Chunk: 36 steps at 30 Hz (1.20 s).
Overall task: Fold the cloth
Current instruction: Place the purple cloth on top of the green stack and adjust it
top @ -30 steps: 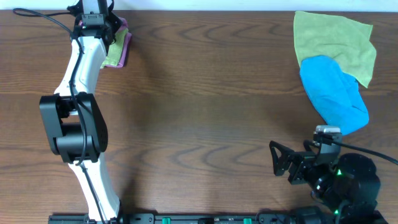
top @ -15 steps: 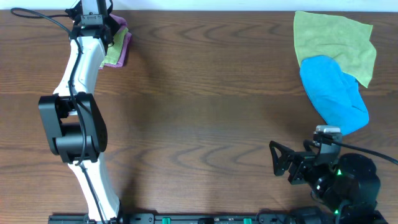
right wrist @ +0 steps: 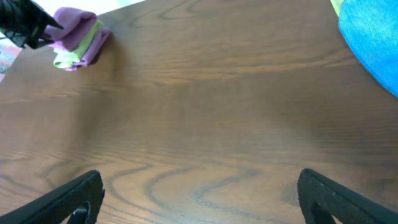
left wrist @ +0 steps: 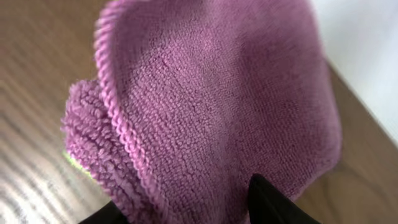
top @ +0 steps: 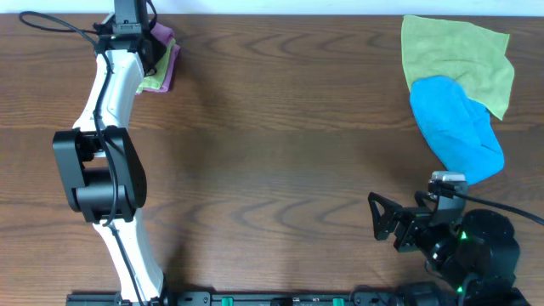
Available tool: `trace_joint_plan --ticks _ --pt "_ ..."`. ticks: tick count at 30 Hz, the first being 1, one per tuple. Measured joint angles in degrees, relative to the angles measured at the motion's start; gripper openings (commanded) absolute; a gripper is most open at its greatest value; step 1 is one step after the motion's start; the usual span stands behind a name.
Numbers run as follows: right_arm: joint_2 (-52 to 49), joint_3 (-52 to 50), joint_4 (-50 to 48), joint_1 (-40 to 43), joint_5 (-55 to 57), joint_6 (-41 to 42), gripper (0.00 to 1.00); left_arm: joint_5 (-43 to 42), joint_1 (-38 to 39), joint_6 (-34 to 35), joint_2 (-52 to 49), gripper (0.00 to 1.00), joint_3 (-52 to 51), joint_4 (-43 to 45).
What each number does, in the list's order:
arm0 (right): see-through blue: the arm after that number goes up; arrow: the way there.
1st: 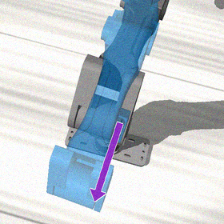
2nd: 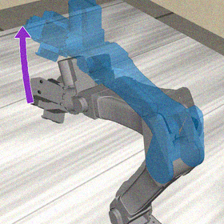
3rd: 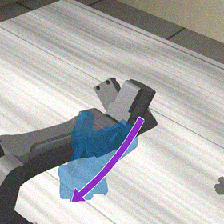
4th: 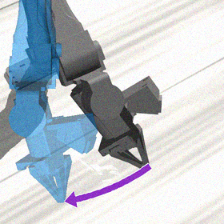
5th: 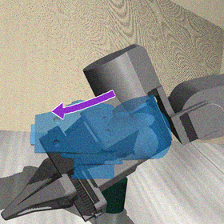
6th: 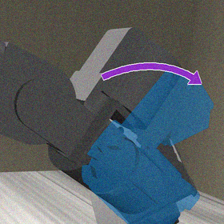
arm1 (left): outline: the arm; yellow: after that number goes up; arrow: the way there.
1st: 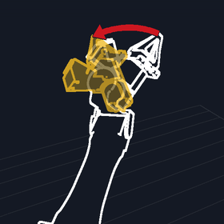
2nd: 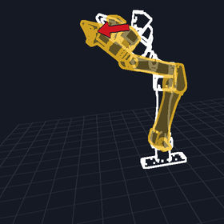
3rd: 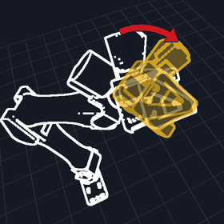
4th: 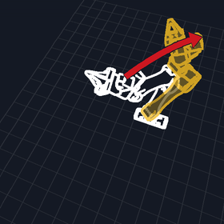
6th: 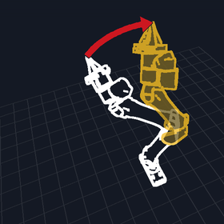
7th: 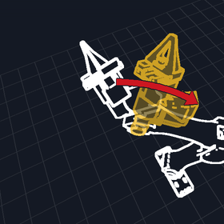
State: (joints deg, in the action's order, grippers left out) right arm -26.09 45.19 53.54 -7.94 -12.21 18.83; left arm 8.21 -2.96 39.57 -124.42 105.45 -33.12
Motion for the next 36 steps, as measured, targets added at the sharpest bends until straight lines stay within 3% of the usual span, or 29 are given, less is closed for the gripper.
trace_joint_plan --ticks 6,9,14,26,28,29,32,36 --pt "0.0 0.0 0.0 0.0 0.0 0.0 0.99 0.0 0.0 0.0 0.0 0.47 0.0 -2.4" --pt "0.0 0.0 0.0 0.0 0.0 0.0 0.99 0.0 0.0 -0.2 0.0 0.57 0.0 -2.5" --pt "0.0 0.0 0.0 0.0 0.0 0.0 0.99 0.0 0.0 -1.4 0.0 0.67 0.0 -2.8" --pt "0.0 0.0 0.0 0.0 0.0 0.0 0.99 1.3 0.0 -3.6 4.3 0.75 0.0 -7.0" --pt "0.0 0.0 0.0 0.0 0.0 0.0 0.99 1.3 0.0 -3.7 5.2 0.62 0.0 -7.0" --pt "0.0 0.0 0.0 0.0 0.0 0.0 0.99 1.3 0.0 -3.6 5.6 0.41 0.0 -6.8" --pt "0.0 0.0 0.0 0.0 0.0 0.0 0.99 1.4 0.0 -3.8 6.2 0.09 0.0 -5.3" --pt "0.0 0.0 0.0 0.0 0.0 0.0 0.99 1.3 0.0 -3.6 6.2 0.06 0.0 -1.7"
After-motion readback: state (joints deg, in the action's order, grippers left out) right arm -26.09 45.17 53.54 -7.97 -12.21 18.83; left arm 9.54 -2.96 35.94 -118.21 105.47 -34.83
